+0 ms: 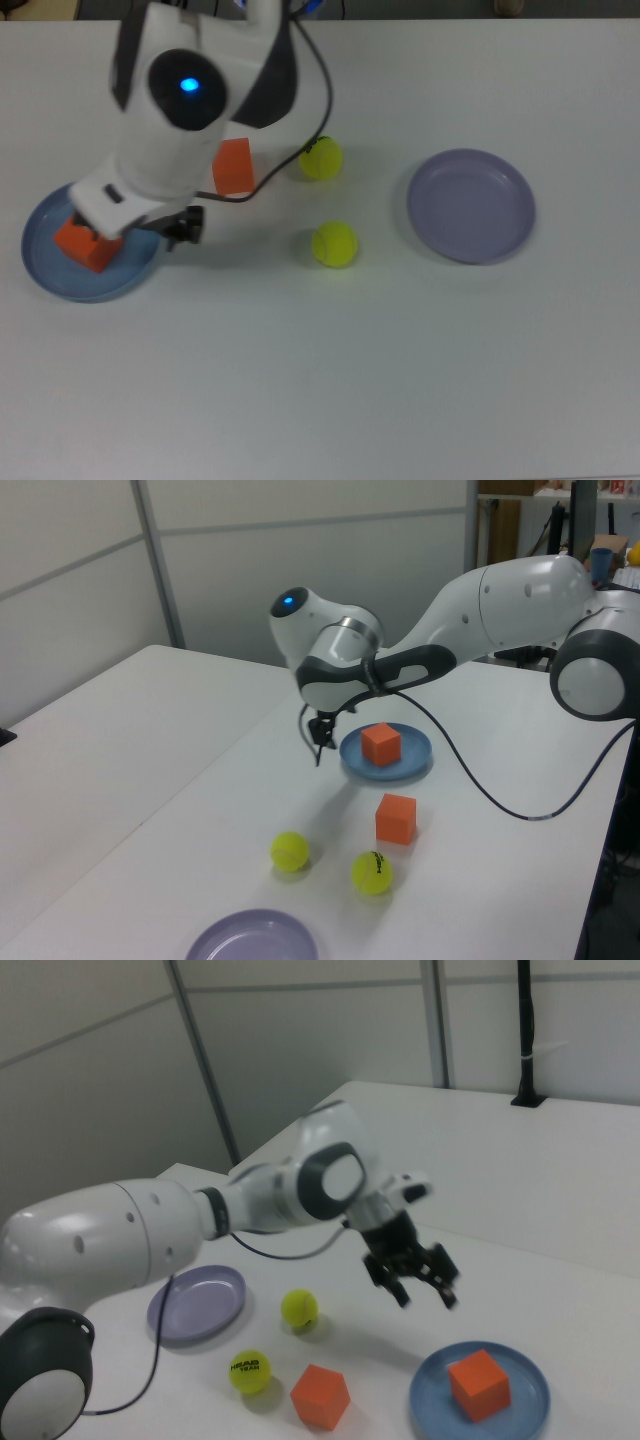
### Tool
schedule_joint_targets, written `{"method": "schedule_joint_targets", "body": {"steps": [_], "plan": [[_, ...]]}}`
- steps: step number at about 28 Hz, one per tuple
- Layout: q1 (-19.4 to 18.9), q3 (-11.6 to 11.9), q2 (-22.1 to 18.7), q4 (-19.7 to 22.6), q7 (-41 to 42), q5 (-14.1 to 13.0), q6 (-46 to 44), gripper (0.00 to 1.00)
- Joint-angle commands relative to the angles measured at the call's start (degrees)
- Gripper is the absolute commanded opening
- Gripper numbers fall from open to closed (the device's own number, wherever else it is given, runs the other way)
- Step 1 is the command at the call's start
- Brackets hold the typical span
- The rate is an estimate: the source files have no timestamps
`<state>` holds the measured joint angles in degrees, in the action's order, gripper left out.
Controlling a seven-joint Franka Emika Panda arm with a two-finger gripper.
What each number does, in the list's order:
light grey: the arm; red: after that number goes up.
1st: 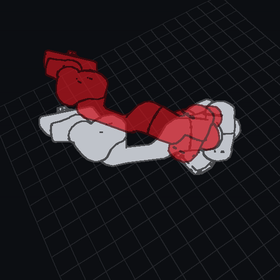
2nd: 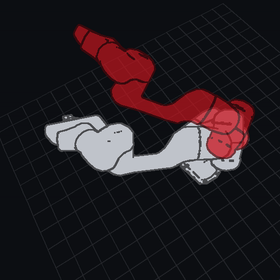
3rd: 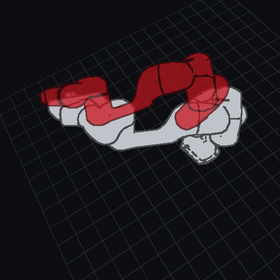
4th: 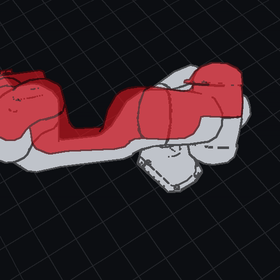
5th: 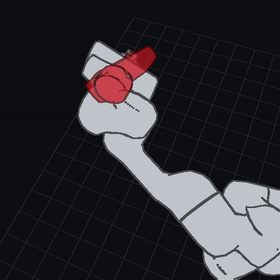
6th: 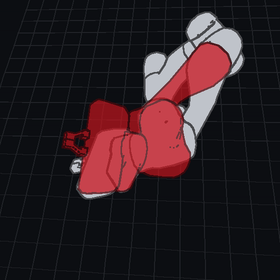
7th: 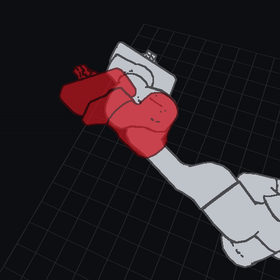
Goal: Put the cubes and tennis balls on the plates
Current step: 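Move the gripper to a tennis ball and grasp it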
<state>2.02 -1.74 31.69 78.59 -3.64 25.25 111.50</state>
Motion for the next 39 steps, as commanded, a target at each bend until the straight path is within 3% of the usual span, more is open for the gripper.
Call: {"method": "schedule_joint_targets", "body": {"steps": [1, 14, 21, 29, 35, 39], "plan": [[-3.2, -2.6, -2.6, 1.6, -2.3, -1.1, 0.7, 1.0], [-15.2, -3.4, -2.6, 4.5, -7.9, -0.3, -0.6, 1.0], [-19.2, -3.4, -2.1, 4.9, -7.9, 0.8, -9.2, 1.0], [-20.7, -3.4, -0.1, 5.0, -7.9, 0.9, -10.5, 1.0], [-20.7, -3.4, 2.0, 4.9, -7.9, 3.9, -9.9, 1.0], [-20.7, -3.3, 2.5, 4.8, -7.9, 4.3, -8.2, 1.0]]}}
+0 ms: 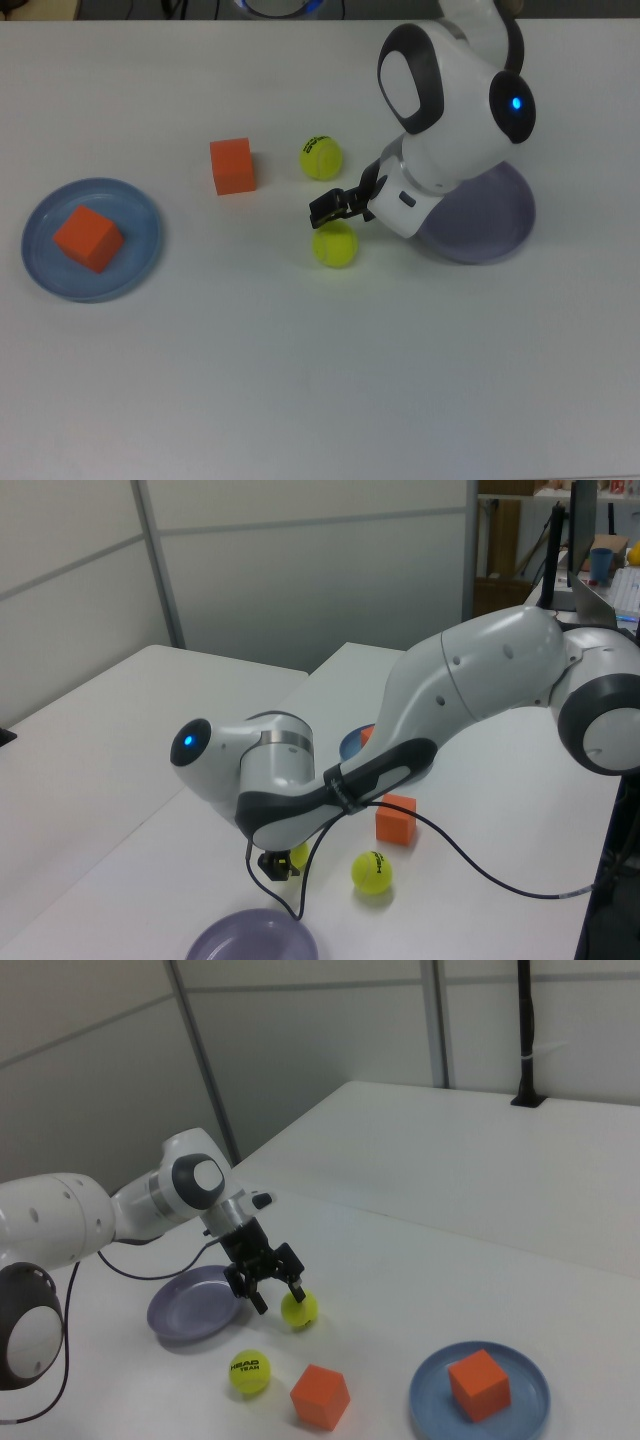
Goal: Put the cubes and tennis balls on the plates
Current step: 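Move the gripper to a tennis ball and grasp it, then carry the tennis ball onto the lavender plate and release it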
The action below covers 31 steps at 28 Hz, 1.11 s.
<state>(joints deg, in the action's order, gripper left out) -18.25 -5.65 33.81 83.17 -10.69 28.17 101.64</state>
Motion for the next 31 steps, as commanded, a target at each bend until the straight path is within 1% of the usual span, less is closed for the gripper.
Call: {"method": "schedule_joint_targets", "body": {"steps": [1, 4, 6, 10, 11, 13, 14, 15, 16, 17, 18, 25, 30, 31], "plan": [[-0.4, 0.8, 0.6, 0.3, -0.8, 1.5, 2.8, 1.0], [-0.4, 1.0, 1.3, 0.3, -0.8, 2.2, 4.0, 1.0], [-0.1, 1.0, 2.0, 0.3, -0.8, 3.5, 5.0, 1.0], [0.1, 1.1, 3.0, 0.3, -0.8, 5.1, 7.1, 1.0], [0.3, 1.1, 3.5, 0.3, -0.8, 5.8, 8.3, 1.0], [0.5, 1.2, 3.5, 0.3, -0.9, 6.1, 9.4, 0.99], [0.6, 1.2, 3.5, 0.2, -0.8, 6.2, 9.5, 0.88], [0.7, 1.3, 3.6, 0.2, -0.8, 6.2, 9.5, 0.67], [0.8, 1.3, 3.6, 0.1, -0.9, 6.0, 9.5, 0.23], [0.8, 1.3, 3.6, 0.0, -1.0, 5.9, 9.5, 0.09], [0.8, 1.3, 3.5, -0.1, -1.1, 5.8, 9.5, 0.01], [0.7, 1.3, 3.3, -0.3, -3.0, 5.8, 9.4, 0.0], [0.5, 1.2, 2.1, -0.4, -3.4, 5.6, 9.2, 0.0], [0.5, 0.8, 1.7, -1.5, -3.6, 5.2, 9.0, 0.0]]}}
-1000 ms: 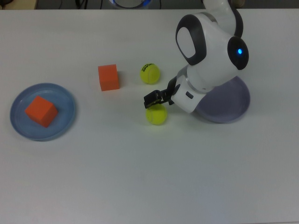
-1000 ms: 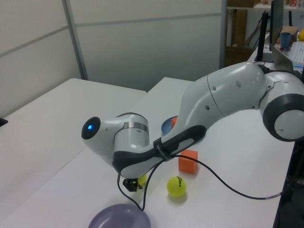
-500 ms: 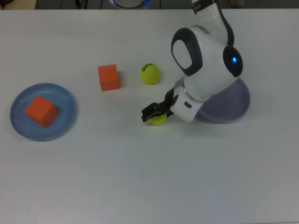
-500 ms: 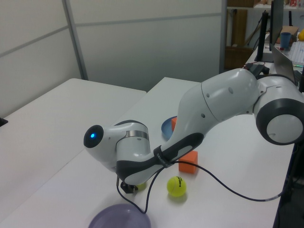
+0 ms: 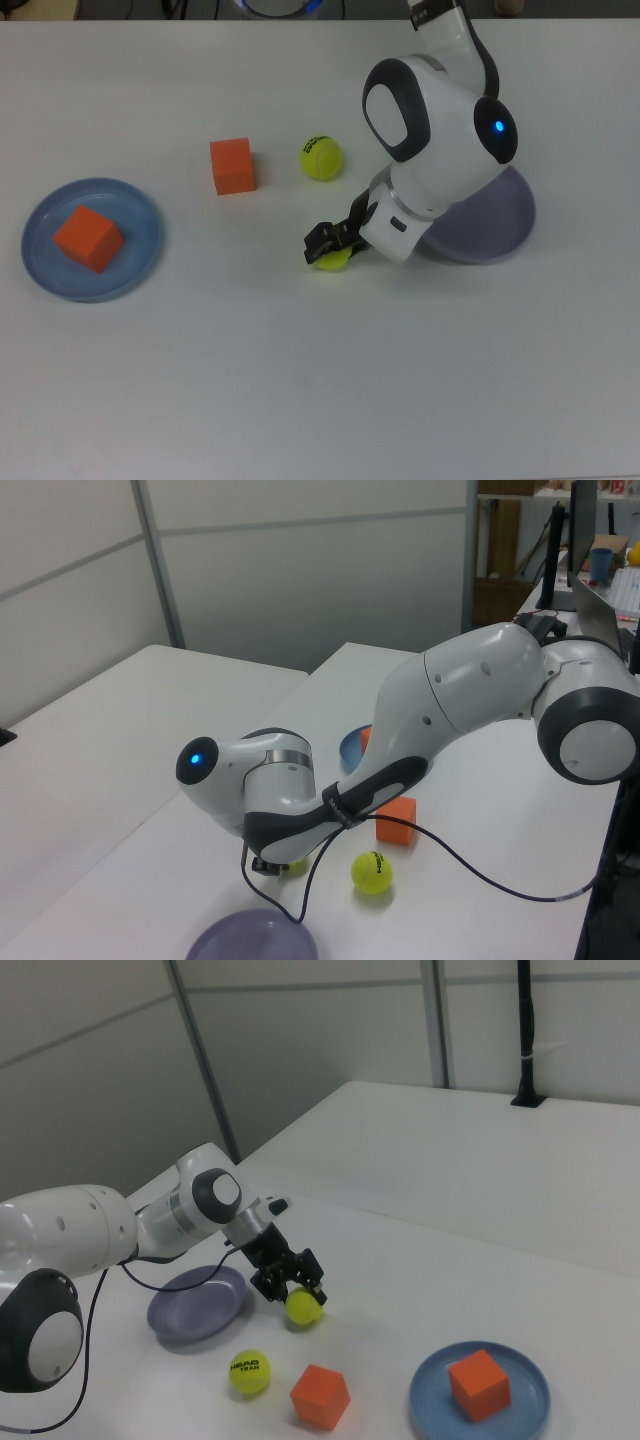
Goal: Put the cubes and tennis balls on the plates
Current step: 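Carry the tennis ball onto the lavender plate and release it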
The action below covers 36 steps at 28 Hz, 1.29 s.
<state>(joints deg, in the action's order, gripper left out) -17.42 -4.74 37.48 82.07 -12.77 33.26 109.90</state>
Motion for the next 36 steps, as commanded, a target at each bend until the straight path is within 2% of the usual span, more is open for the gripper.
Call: {"method": "schedule_joint_targets", "body": {"steps": [1, 6, 13, 19, 21, 22, 24, 25, 28, 36], "plan": [[-0.4, -0.3, -2.2, -1.0, -1.7, 0.0, 0.7, 0.0], [-1.9, -1.4, -2.9, -1.6, -2.6, -0.5, 1.0, 0.0], [-4.0, -5.6, -3.6, -1.6, -4.6, -0.1, 0.6, 0.0], [-8.2, -5.9, -3.5, -1.4, -6.7, 0.1, 0.7, 0.0], [-9.5, -5.9, -3.4, -1.2, -7.4, 0.4, 0.8, 0.16], [-9.9, -5.9, -3.3, -1.1, -7.4, 0.7, 0.8, 0.28], [-10.6, -5.9, -3.3, -1.0, -7.9, 1.1, 0.7, 0.55], [-11.0, -5.9, -3.3, -0.7, -8.7, 1.1, 0.7, 0.74], [-11.1, -5.9, -3.3, 0.0, -9.9, 1.1, 0.7, 1.0], [-11.1, -5.8, -3.6, 0.3, -10.3, 0.8, 0.2, 1.0]]}}
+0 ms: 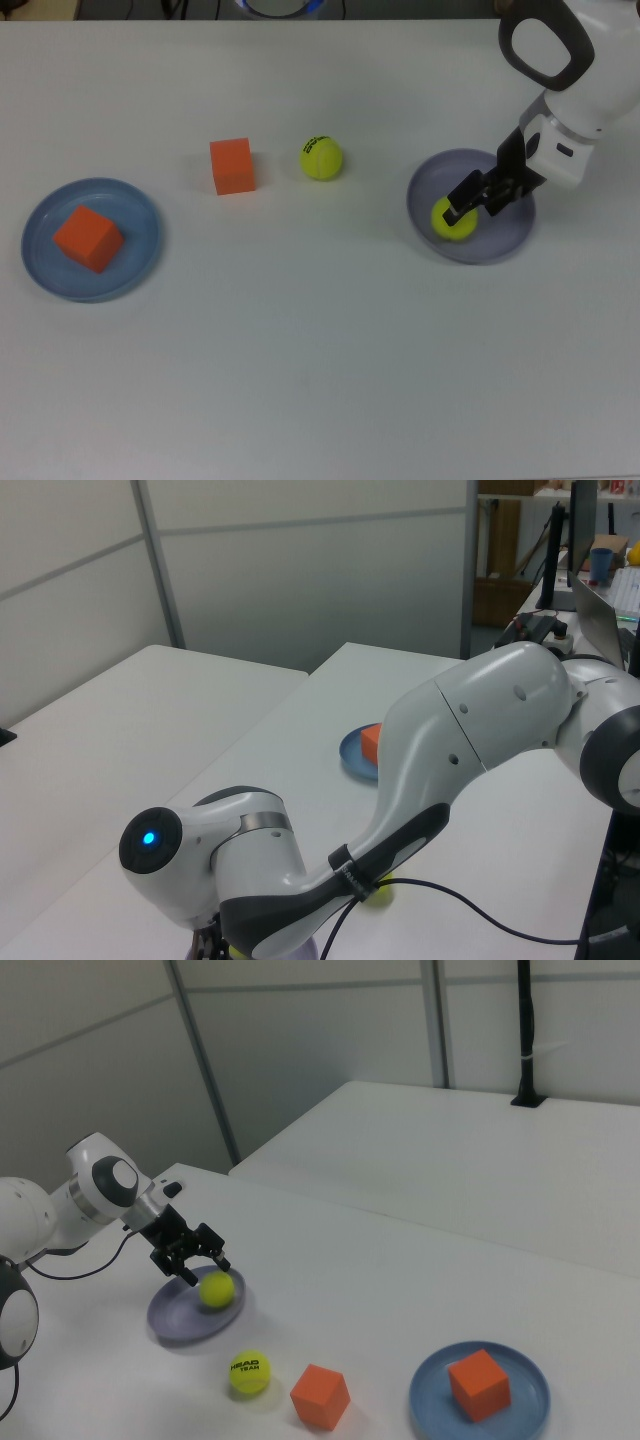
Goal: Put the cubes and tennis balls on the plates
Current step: 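Carry the tennis ball onto the lavender plate and release it, then move the gripper to the second tennis ball and grasp it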
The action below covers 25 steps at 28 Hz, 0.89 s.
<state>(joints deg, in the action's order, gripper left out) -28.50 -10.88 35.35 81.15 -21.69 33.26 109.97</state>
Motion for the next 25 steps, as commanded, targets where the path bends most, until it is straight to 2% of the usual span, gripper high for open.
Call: {"method": "schedule_joint_targets", "body": {"steps": [1, 4, 8, 13, 15, 20, 22, 25], "plan": [[0.0, 0.3, -1.8, 1.0, -1.4, 0.8, -0.3, 1.0], [0.2, 0.8, -3.4, 0.9, -1.2, 0.8, -2.6, 1.0], [2.6, 1.2, -6.9, 0.9, 0.7, 0.2, -8.4, 1.0], [5.6, 1.4, -9.2, 0.9, 10.3, -1.6, -21.4, 1.0], [6.7, 1.4, -9.3, 1.0, 13.3, -1.7, -26.7, 1.0], [7.8, 1.4, -8.7, 1.8, 15.8, -1.8, -33.2, 1.0], [8.3, 1.4, -7.8, 3.7, 17.8, -1.7, -36.8, 1.0], [8.3, 1.5, -7.1, 6.5, 18.3, -1.6, -37.4, 1.0]]}}
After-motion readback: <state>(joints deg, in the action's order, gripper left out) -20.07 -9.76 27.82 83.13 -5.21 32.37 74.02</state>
